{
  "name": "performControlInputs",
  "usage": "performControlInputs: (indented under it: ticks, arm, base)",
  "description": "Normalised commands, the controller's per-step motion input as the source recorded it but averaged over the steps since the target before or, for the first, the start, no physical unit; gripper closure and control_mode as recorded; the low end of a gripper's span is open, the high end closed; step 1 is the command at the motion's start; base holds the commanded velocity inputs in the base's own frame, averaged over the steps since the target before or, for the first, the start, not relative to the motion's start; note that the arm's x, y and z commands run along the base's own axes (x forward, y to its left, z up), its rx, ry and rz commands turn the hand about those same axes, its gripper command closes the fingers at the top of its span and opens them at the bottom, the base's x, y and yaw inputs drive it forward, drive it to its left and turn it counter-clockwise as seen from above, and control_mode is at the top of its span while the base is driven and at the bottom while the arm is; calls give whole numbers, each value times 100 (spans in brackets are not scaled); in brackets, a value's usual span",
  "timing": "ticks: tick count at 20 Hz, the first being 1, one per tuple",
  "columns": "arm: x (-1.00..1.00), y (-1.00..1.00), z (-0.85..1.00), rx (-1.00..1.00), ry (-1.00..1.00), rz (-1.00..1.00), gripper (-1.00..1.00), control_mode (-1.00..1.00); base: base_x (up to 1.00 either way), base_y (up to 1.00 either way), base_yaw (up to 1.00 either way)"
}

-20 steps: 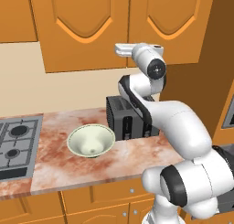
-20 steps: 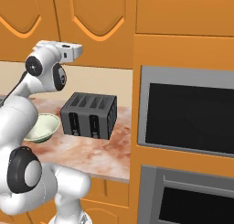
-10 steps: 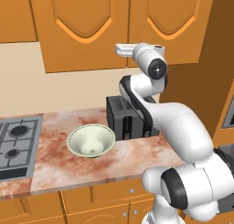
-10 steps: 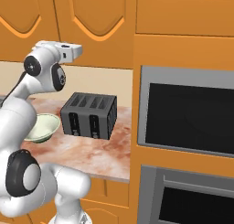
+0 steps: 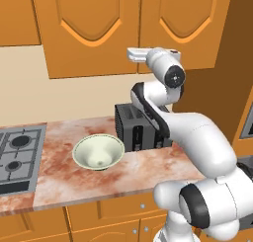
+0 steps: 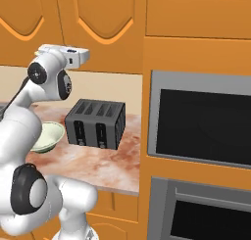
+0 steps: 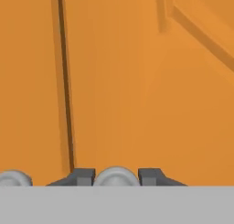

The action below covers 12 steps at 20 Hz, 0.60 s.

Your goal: Open the cabinet. Pick the mango and pear from the cabinet and place them into the bowl. Then close the cabinet.

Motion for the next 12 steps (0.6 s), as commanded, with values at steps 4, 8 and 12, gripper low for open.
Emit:
performControlInputs:
  ticks: [4,8,12]
  arm:
    - [-61,-41,22,1,-11,9,100,-100]
    - [-86,-49,31,2,-11,6,100,-100]
    - [-88,-62,45,2,-8,6,100,-100]
  base:
    - [0,0,0]
    - [0,0,0]
    - [0,0,0]
